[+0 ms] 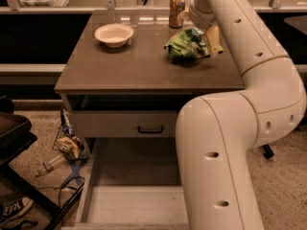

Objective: Place green rice chip bag into middle drawer

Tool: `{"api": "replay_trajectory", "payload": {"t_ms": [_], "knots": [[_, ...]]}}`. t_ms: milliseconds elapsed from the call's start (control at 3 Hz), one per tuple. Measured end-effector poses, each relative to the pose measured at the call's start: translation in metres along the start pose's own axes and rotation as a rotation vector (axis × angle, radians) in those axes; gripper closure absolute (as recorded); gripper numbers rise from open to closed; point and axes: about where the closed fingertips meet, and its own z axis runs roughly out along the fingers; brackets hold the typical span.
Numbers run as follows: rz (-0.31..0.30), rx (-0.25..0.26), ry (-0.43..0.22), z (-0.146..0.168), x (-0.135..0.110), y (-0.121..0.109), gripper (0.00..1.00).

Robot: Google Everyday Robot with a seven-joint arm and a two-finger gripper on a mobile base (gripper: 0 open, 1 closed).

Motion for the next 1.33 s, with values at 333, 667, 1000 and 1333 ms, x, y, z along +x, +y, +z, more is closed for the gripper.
{"api": "replay_trajectory", "payload": {"t_ms": [333, 667, 1000, 1333], "knots": [[0.000, -0.002, -0.001, 0.008, 0.000, -0.001, 0.18], [-0.002, 0.002, -0.001, 0.013, -0.001, -0.003, 0.41], [-0.004, 0.005, -0.002, 0.019, -0.002, -0.005, 0.72], [-0.004, 0.007, -0.002, 0.022, -0.002, -0.006, 0.95]]}}
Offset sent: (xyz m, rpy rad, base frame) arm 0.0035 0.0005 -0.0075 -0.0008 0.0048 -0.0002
